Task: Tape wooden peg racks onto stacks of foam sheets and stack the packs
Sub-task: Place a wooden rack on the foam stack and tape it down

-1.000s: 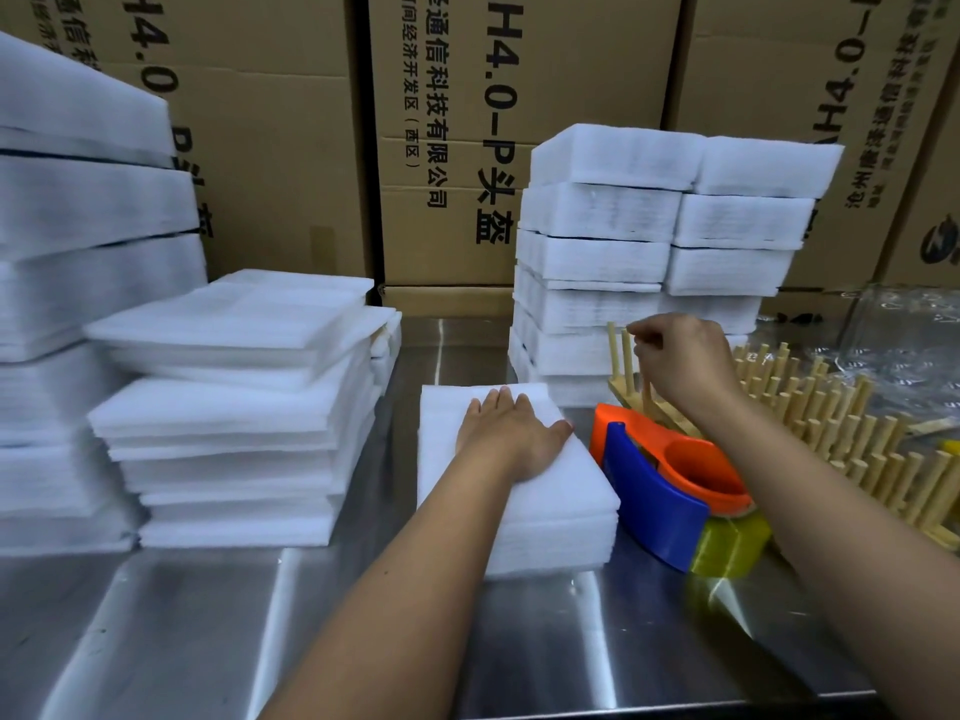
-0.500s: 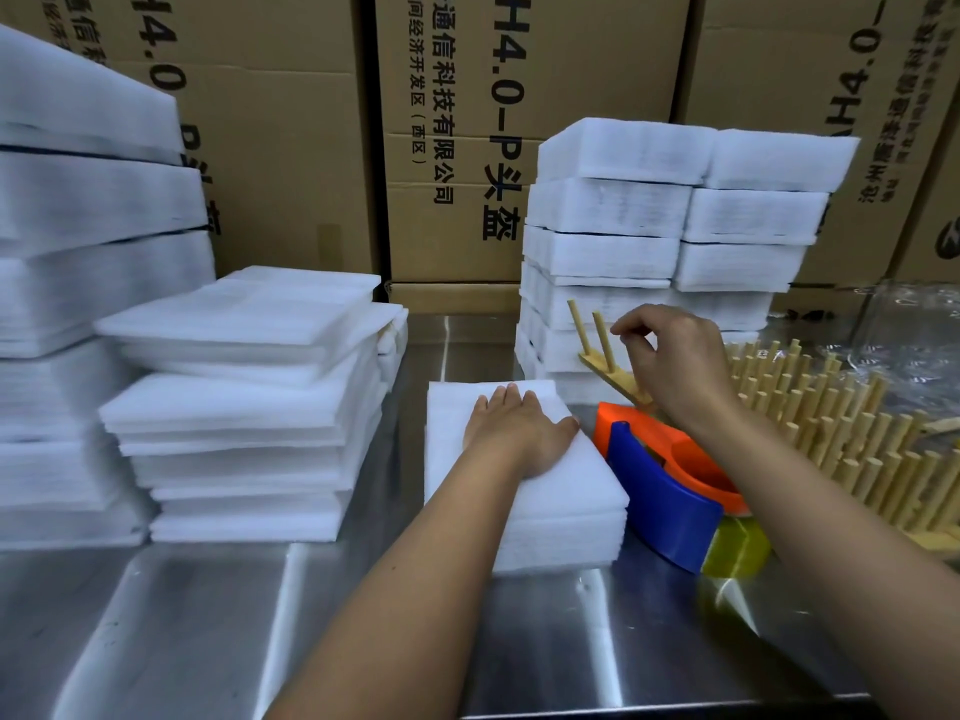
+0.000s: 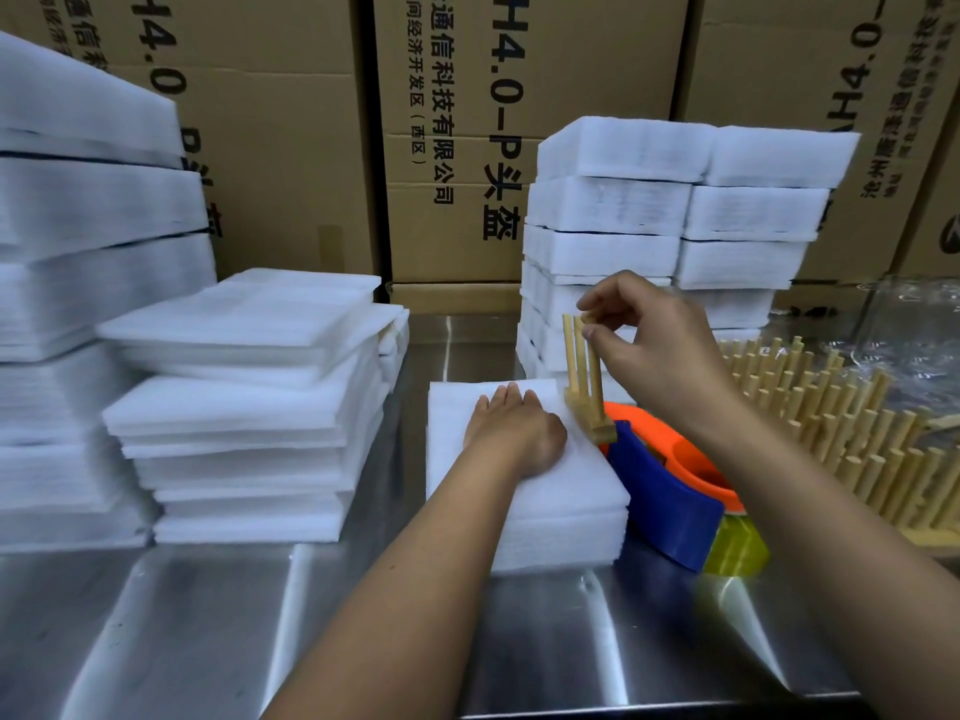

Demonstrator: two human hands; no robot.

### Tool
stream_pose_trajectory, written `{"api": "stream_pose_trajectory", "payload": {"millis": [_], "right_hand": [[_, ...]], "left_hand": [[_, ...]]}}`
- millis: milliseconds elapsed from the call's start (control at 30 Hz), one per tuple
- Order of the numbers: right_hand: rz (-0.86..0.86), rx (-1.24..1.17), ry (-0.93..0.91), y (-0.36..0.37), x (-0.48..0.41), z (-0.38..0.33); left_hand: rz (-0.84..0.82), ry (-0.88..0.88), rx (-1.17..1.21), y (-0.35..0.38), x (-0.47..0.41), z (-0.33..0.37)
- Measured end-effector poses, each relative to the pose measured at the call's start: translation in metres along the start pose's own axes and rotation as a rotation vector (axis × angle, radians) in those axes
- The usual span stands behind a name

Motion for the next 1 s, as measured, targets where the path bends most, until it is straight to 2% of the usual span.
{"api": "stream_pose_trajectory", "payload": {"millis": [300, 500, 600, 800, 933, 1000], "right_hand": [[-0.081, -0.102, -0.082, 0.007, 0.025, -0.016], [-0.120, -0.063, -0.219, 0.013, 0.034, -0.022], [-0.151, -0.124, -0.167, 0.017, 0.035, -0.017], [-0.072, -0.294, -0.072, 0.019, 0.037, -0.013], [-0.122, -0.366, -0.013, 0.028, 0.036, -0.012], [-0.074, -0.401, 0.039, 0.030, 0.035, -0.007]], "left_hand": [[-0.020, -0.024, -0.010, 0.002, -0.005, -0.001], [-0.013, -0.011, -0.021, 0.004, -0.008, 0.001], [0.000, 0.026, -0.040, 0.004, -0.008, 0.002], [0.004, -0.003, -0.014, 0.005, -0.011, 0.001], [0.067, 0.060, 0.006, 0.001, -0.009, 0.004], [0.113, 0.092, 0.030, -0.004, -0.006, 0.006]]}}
Point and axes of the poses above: each hand's wrist, its own x-axis away from the middle knuckle, its own y-axis out of the palm, z = x × y, the point moved 5 cm from there along -x, towards the middle knuckle, and after that the axes turned 3 degrees about x, right-handed, at the moved point
